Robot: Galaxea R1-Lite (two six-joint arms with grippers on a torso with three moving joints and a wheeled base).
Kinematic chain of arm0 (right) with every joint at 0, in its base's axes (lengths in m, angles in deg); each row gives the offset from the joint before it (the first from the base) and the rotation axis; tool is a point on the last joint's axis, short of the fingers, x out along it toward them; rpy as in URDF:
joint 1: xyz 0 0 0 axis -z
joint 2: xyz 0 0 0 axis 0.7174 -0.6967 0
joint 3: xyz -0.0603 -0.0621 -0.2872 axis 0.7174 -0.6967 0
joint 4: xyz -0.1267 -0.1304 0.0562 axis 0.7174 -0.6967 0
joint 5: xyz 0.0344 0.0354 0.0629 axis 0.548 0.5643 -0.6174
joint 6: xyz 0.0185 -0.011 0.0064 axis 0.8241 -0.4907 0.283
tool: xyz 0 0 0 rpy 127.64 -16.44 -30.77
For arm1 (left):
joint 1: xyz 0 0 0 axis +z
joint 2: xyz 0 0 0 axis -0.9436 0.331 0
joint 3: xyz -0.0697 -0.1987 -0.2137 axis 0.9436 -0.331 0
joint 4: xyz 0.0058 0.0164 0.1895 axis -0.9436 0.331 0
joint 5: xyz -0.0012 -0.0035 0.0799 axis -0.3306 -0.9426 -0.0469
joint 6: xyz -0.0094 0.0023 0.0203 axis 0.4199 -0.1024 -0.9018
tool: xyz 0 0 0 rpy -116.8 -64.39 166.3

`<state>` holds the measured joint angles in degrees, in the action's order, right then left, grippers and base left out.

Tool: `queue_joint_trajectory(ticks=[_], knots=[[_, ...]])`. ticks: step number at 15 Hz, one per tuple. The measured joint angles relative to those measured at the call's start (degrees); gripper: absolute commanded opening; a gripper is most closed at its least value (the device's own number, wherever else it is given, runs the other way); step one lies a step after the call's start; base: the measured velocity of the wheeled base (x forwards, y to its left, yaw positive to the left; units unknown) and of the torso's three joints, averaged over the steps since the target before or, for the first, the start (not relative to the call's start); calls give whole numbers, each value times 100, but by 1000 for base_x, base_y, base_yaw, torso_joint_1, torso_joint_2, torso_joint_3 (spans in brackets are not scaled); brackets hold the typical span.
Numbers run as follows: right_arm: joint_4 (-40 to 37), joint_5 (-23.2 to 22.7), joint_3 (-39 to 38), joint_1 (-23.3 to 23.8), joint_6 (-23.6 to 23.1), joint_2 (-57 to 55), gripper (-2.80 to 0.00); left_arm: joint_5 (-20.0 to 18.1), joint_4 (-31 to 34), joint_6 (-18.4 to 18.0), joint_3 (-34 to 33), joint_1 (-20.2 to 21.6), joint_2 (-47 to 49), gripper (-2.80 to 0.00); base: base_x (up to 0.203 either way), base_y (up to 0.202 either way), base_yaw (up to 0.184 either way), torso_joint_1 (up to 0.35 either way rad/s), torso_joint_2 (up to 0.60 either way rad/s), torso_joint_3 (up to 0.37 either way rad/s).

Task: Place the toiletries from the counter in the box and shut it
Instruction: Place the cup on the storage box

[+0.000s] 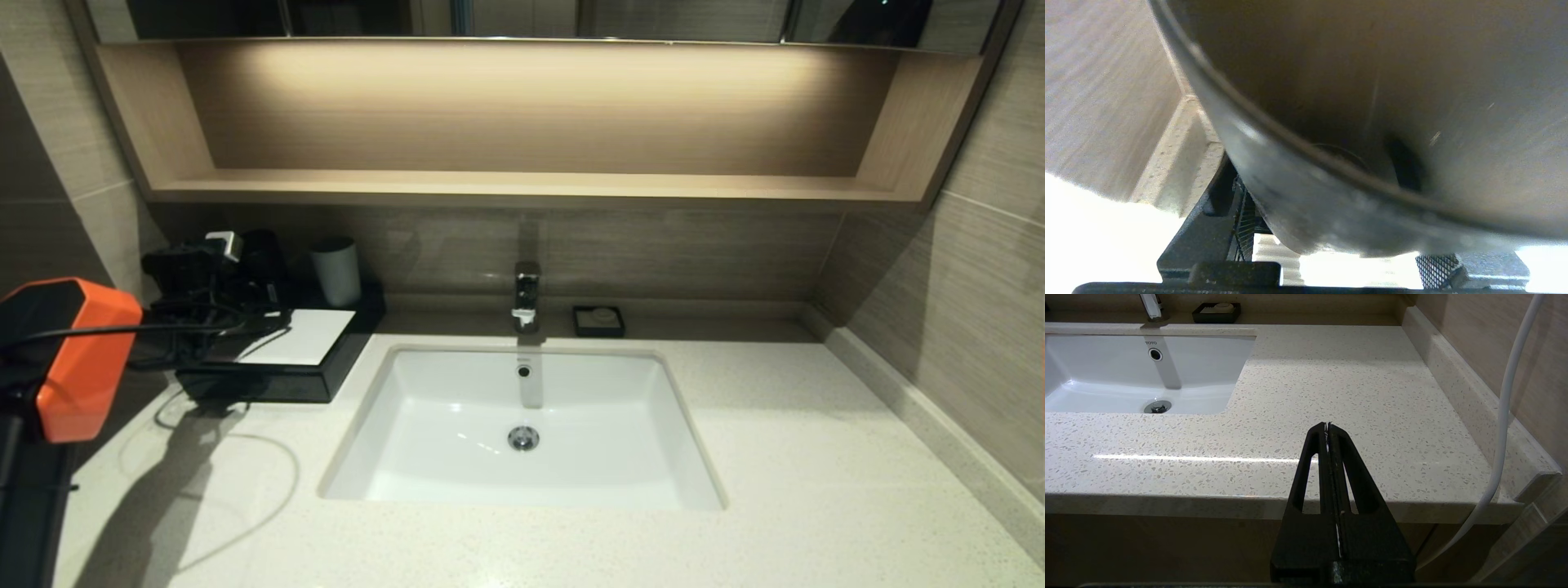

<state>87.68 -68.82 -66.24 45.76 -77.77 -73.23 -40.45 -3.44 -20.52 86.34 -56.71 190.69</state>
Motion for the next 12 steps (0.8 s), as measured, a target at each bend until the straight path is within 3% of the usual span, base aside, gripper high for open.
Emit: queue_joint_trajectory(ticks=[12], knots=[[-1, -2, 0, 0, -4, 0, -280, 118, 272, 2, 562, -35, 289, -280, 0, 0, 0, 0, 0, 0]])
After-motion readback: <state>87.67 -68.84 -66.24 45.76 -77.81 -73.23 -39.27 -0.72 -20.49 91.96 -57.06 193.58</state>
